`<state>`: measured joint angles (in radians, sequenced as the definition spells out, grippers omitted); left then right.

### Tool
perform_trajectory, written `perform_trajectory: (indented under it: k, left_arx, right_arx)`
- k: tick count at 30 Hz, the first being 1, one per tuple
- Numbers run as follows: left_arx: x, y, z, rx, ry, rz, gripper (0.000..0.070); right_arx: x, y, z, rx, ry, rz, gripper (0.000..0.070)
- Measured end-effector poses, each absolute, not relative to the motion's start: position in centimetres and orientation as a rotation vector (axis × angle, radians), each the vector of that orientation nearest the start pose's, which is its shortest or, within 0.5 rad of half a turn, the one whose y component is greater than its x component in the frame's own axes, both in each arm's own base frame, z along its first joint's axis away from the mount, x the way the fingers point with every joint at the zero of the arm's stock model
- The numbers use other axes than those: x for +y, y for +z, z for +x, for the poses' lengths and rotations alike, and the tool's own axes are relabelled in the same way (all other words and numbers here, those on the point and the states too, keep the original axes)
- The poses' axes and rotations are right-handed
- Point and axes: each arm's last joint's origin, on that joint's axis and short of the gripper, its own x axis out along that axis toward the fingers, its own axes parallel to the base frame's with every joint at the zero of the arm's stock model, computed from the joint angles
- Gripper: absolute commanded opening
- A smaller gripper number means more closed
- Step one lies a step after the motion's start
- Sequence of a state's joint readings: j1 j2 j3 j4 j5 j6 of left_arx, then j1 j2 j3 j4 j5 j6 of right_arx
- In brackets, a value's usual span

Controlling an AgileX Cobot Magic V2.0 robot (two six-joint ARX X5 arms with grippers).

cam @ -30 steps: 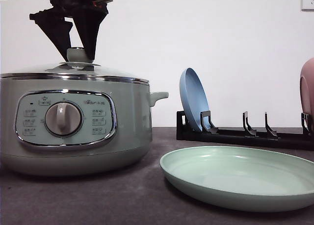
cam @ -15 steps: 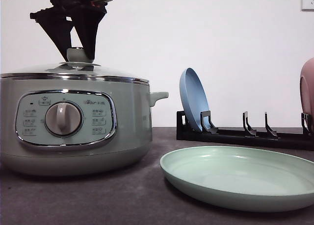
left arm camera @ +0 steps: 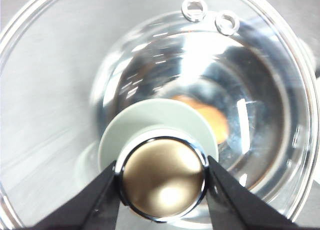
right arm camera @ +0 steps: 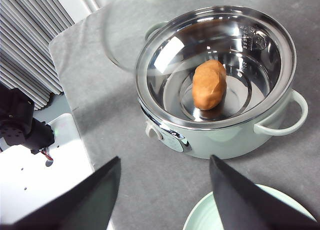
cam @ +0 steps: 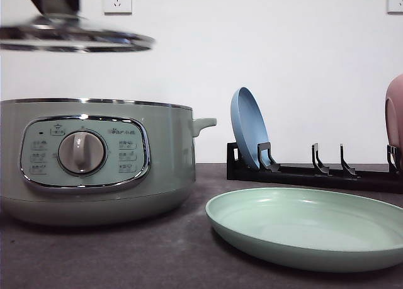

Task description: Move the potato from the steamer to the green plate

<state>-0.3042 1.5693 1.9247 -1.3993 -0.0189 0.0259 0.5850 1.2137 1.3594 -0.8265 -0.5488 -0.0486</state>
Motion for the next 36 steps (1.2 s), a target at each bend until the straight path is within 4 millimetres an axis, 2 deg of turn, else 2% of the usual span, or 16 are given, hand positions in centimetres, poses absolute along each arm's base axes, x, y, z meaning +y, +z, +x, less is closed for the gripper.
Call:
perform_trajectory:
  k: [10, 17, 24, 26, 29, 32, 36]
  left_arx:
    - [-3.1, 45.2, 23.5, 0.936, -0.086, 0.117, 0.0001]
    - [-0.9, 45.5, 23.1, 0.926, 0.0, 0.074, 0.0001]
    - [-0.2, 45.5, 23.2, 0.928, 0.028, 0.062, 0.0001]
    - [-0.2, 45.5, 23.2, 0.928, 0.027, 0.062, 0.0001]
    - [-0.2, 45.5, 23.2, 0.928, 0.027, 0.063, 0.0001]
    - [-0.2, 45.5, 23.2, 0.928, 0.027, 0.063, 0.0001]
    - [-0.2, 45.5, 23.2, 0.928, 0.027, 0.063, 0.0001]
  right_arx:
    - [14.1, 38.8, 18.6, 0.691, 1.105, -0.055, 0.0351]
    - [14.1, 38.8, 18.6, 0.693, 1.104, -0.051, 0.0351]
    - [14.2, 38.7, 18.7, 0.7, 1.094, -0.042, 0.0353]
    - [14.4, 38.6, 19.1, 0.701, 1.081, -0.035, 0.0375]
    - [14.9, 38.2, 19.8, 0.721, 1.062, -0.026, 0.0448]
    - [15.8, 38.1, 21.0, 0.742, 1.059, -0.021, 0.0455]
    - [17.4, 39.1, 22.8, 0.739, 1.07, -0.025, 0.0457]
